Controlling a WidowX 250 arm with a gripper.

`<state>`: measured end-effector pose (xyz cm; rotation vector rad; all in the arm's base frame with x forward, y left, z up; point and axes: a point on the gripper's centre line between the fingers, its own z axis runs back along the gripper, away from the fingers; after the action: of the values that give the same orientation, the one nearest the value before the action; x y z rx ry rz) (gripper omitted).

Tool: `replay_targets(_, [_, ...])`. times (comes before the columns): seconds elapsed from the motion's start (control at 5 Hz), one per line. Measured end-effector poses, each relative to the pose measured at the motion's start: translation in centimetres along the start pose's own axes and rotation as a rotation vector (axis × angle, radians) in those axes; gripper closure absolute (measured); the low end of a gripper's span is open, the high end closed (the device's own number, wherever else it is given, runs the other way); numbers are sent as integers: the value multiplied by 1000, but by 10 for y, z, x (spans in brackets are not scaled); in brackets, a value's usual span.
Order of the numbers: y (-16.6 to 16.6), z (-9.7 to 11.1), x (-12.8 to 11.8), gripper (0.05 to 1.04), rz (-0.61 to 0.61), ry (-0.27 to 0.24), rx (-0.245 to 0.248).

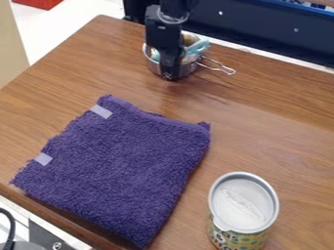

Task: Move the silver basket to the upper leff side of table

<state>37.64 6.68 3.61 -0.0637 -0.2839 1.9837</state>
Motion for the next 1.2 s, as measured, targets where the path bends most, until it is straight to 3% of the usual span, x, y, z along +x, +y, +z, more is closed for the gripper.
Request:
replay_targets(0.2, [1,5,2,89,-5,-3,-6])
replay_targets(0.4, [-1,25,8,83,3,13,-40])
replay_targets(0.6, [1,45,11,83,-21,46,-38])
replay_targets(0.8, [18,57,6,83,-203,35,-67])
replay_targets(1.0, [43,62,-22,83,-494,-34,-117])
replay_targets(1.2, [56,66,-48,83,-768,10,-119])
